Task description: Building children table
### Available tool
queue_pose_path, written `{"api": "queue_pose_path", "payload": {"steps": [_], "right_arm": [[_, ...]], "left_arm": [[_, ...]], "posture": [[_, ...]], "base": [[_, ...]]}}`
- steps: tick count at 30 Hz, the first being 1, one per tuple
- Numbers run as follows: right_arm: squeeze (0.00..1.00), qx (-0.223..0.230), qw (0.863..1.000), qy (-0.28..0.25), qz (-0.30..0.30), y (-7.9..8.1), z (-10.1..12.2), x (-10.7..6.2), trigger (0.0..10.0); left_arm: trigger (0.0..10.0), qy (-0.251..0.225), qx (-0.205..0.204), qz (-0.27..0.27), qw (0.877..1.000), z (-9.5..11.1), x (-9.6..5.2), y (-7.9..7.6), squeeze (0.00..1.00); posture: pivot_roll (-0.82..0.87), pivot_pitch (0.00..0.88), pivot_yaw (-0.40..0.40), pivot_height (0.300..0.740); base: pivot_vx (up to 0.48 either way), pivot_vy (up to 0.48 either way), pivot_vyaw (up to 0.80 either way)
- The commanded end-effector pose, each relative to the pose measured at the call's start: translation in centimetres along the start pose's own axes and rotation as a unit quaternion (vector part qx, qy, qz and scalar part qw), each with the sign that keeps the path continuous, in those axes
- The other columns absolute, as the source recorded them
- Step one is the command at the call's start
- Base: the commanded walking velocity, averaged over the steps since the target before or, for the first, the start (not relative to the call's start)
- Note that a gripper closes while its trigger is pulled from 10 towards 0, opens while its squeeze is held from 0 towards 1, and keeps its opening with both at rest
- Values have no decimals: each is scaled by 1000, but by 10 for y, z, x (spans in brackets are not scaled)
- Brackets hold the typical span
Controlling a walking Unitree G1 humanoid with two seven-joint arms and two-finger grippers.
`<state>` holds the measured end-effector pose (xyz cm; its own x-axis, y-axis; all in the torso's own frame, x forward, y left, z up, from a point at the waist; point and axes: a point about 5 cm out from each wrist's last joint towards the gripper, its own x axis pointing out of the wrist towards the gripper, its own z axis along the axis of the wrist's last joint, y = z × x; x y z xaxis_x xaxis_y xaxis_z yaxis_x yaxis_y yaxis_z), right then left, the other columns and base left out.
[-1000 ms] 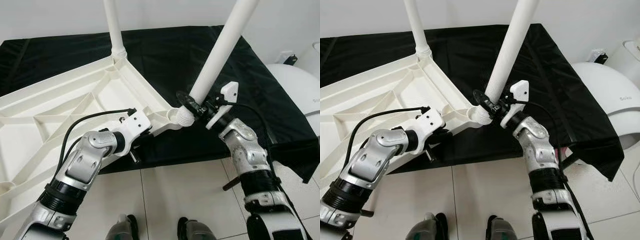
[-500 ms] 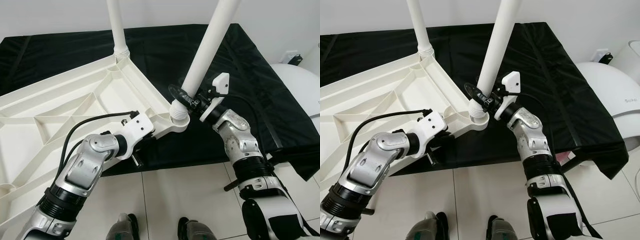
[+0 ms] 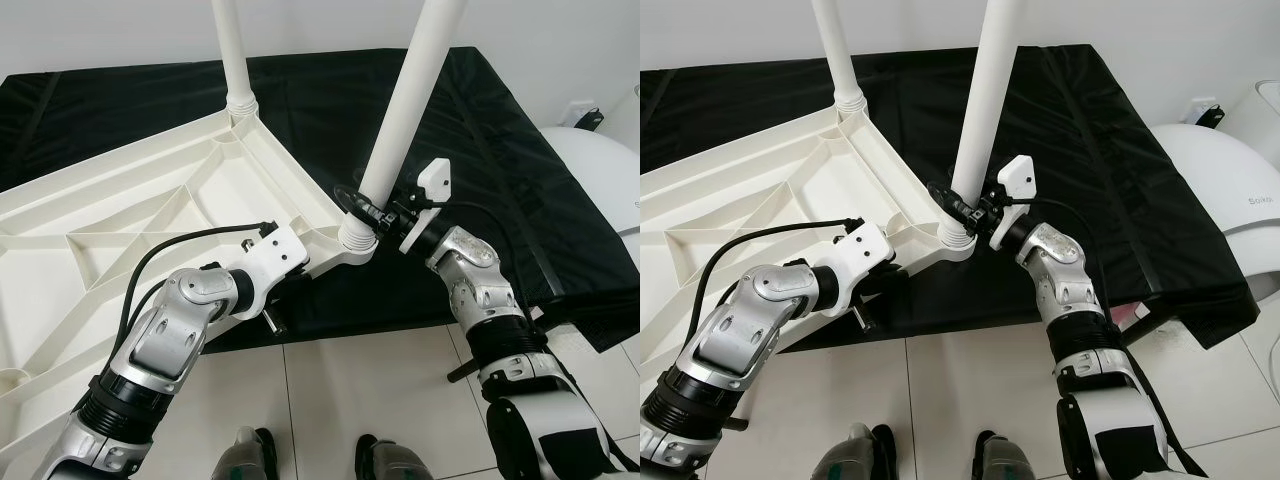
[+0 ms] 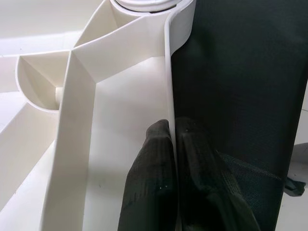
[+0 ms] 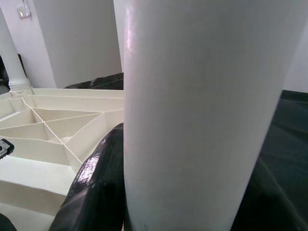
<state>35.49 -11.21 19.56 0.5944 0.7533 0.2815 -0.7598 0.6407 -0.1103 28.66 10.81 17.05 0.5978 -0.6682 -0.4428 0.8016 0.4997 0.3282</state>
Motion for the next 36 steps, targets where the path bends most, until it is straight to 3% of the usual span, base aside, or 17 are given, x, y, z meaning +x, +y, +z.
{"api": "queue_pose_path", "payload": {"steps": [1,14,36], "right_arm": [[0,12,999,36,4,3,-16,-7,10000],[0,-3,998,62,27,4,-24,-12,10000],[0,-10,995,76,67,4,-23,5,10000]], "left_arm": [[10000,26,-1,9,1000,-9,2,-5,0],[10000,25,-2,7,1000,-7,2,-7,0],[10000,23,-10,17,1000,-4,-2,-10,0]], "posture": [[-64,169,8,740],[-61,161,-4,740],[-38,186,-23,740]], "base": [[0,0,0],[0,0,0],[0,0,0]]}}
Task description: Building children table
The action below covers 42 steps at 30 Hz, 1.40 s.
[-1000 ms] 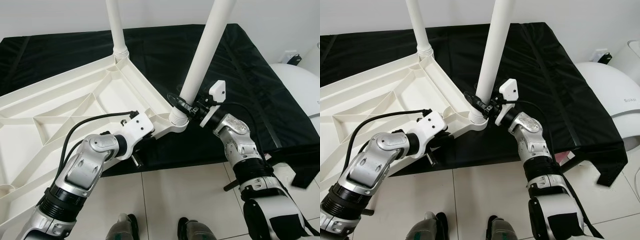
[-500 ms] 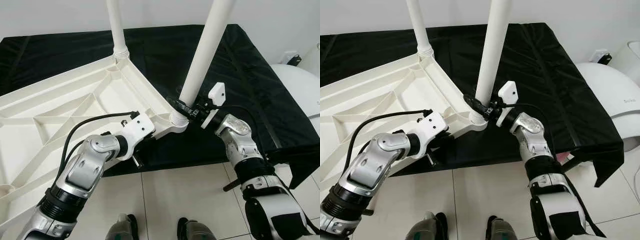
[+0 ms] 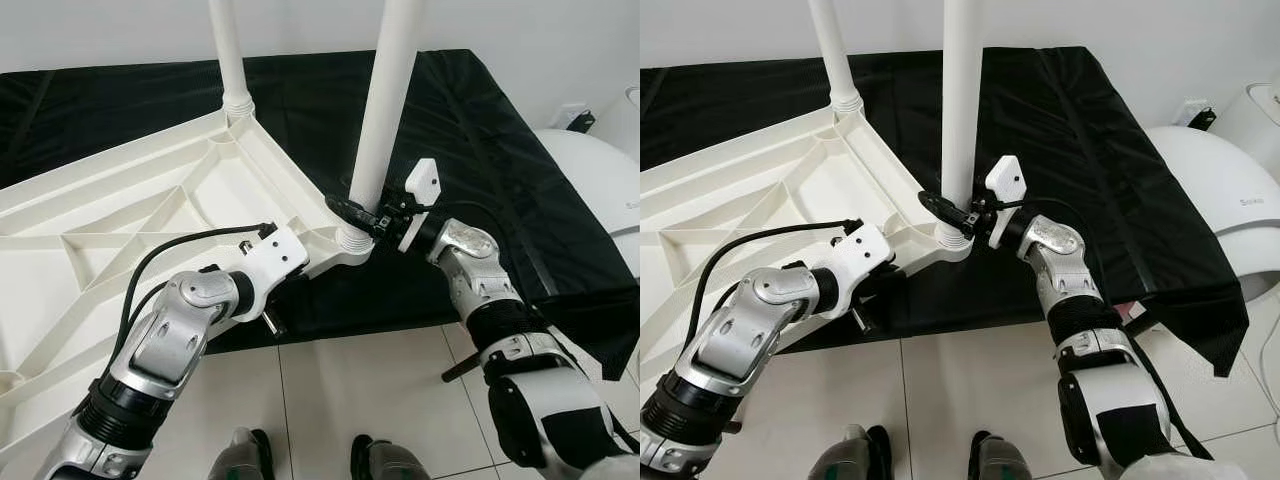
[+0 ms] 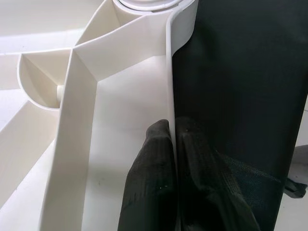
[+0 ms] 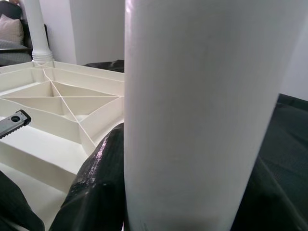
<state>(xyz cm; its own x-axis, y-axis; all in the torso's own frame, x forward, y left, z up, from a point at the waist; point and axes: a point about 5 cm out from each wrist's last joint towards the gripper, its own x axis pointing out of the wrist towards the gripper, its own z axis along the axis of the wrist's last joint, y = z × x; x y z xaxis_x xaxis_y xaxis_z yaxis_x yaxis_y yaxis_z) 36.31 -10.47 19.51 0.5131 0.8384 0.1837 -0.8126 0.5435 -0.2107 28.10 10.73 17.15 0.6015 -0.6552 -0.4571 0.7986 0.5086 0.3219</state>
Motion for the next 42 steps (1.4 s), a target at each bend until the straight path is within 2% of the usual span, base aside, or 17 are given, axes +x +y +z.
{"api": "queue_pose_path", "payload": {"steps": [1,15,36,42], "right_arm": [[0,29,999,33,4,8,-20,-3,10000],[0,36,999,10,-36,9,-22,-10,10000],[0,31,995,-31,-88,11,-12,-8,10000],[0,33,995,-37,-89,17,-11,-7,10000]], "left_arm": [[10000,13,-6,15,1000,-5,1,-5,0],[10000,11,-6,14,1000,-2,1,-5,0],[10000,9,-8,16,1000,0,0,-5,0],[10000,8,-10,16,1000,1,0,-5,0]], "posture": [[-39,187,-23,740],[-51,191,-17,740],[-54,194,-20,740],[-54,195,-21,740]], "base": [[0,0,0],[0,0,0],[0,0,0],[0,0,0]]}}
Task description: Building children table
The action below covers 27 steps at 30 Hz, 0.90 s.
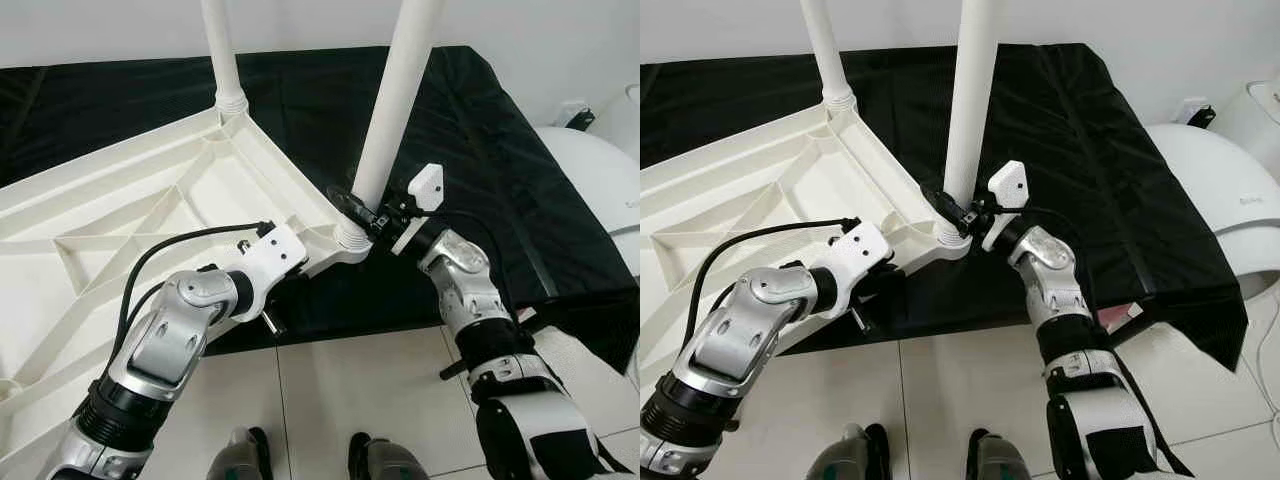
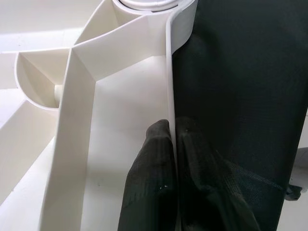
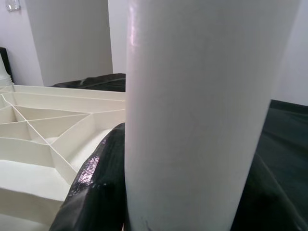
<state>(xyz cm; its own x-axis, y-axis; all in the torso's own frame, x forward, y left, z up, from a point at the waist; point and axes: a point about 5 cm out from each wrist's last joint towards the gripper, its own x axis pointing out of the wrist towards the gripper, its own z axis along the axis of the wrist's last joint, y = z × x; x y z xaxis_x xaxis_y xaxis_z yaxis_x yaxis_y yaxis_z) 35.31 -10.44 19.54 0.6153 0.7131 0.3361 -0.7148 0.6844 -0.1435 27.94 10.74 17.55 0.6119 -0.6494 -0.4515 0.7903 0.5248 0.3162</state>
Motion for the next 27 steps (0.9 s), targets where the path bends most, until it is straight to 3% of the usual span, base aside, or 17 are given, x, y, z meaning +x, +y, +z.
{"api": "queue_pose_path", "payload": {"steps": [1,11,27], "right_arm": [[0,20,999,28,1,7,-14,-5,10000],[0,18,997,54,59,18,-19,-8,10000],[0,12,996,58,60,19,-18,-6,10000]], "left_arm": [[10000,8,-2,10,1000,-3,3,-4,0],[10000,5,-4,11,1000,-1,3,-4,0],[10000,4,-6,16,1000,1,2,-3,0]], "posture": [[-54,195,-21,740],[-57,200,-20,740],[-55,199,-26,740]], "base": [[0,0,0],[0,0,0],[0,0,0]]}}
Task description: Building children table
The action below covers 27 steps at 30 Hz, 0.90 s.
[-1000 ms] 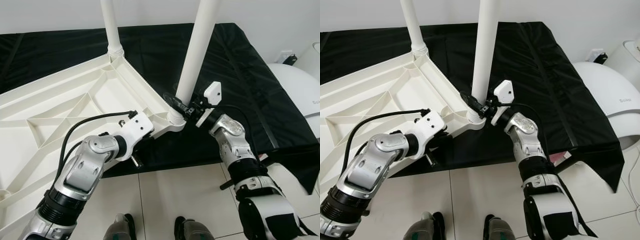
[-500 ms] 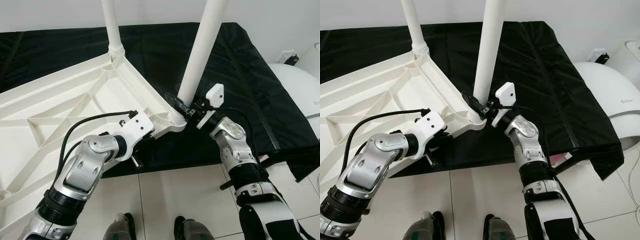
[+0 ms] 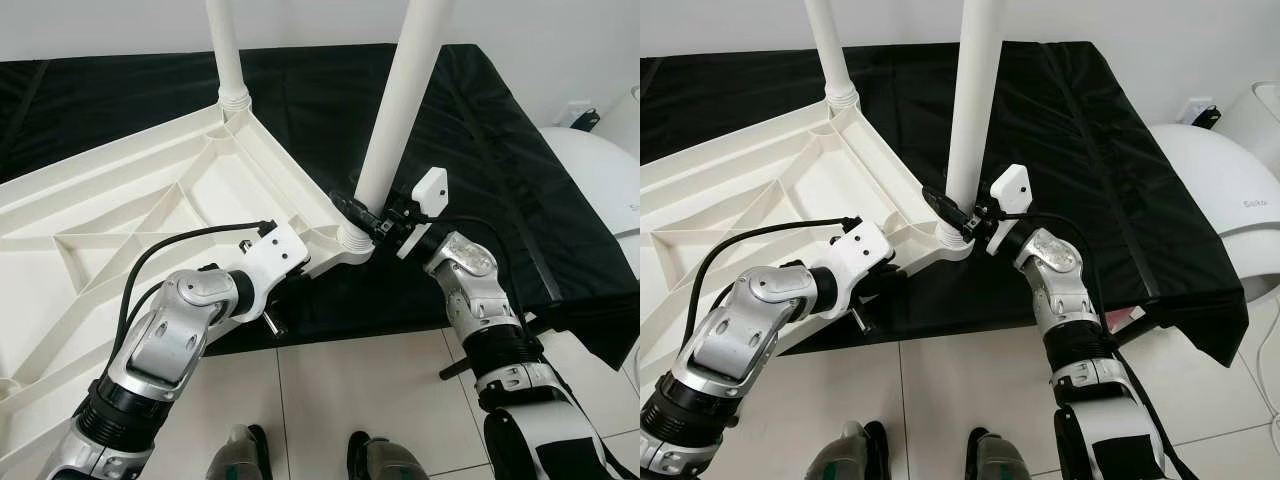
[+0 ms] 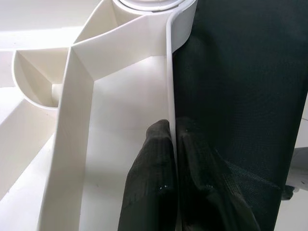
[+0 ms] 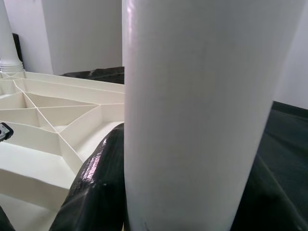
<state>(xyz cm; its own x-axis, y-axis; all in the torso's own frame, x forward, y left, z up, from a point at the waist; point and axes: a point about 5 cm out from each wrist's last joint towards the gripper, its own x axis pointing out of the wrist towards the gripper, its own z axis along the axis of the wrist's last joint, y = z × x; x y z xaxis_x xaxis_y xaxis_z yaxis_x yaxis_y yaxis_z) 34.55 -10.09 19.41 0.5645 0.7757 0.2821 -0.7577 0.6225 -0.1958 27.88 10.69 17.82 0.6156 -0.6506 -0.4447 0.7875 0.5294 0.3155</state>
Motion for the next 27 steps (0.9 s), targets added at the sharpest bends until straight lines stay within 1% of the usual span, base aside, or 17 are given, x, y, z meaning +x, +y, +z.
{"api": "queue_pose_path", "payload": {"steps": [1,16,27], "right_arm": [[0,27,999,34,15,13,-18,-2,10000],[0,33,999,21,-19,19,-19,-6,10000],[0,29,998,17,-46,23,-19,-7,10000]], "left_arm": [[10000,7,-4,14,1000,-2,4,-3,0],[10000,5,-3,14,1000,0,4,-2,0],[10000,5,-4,13,1000,0,4,-2,0]], "posture": [[-56,200,-25,740],[-61,198,-24,740],[-62,200,-23,740]], "base": [[0,0,0],[0,0,0],[0,0,0]]}}
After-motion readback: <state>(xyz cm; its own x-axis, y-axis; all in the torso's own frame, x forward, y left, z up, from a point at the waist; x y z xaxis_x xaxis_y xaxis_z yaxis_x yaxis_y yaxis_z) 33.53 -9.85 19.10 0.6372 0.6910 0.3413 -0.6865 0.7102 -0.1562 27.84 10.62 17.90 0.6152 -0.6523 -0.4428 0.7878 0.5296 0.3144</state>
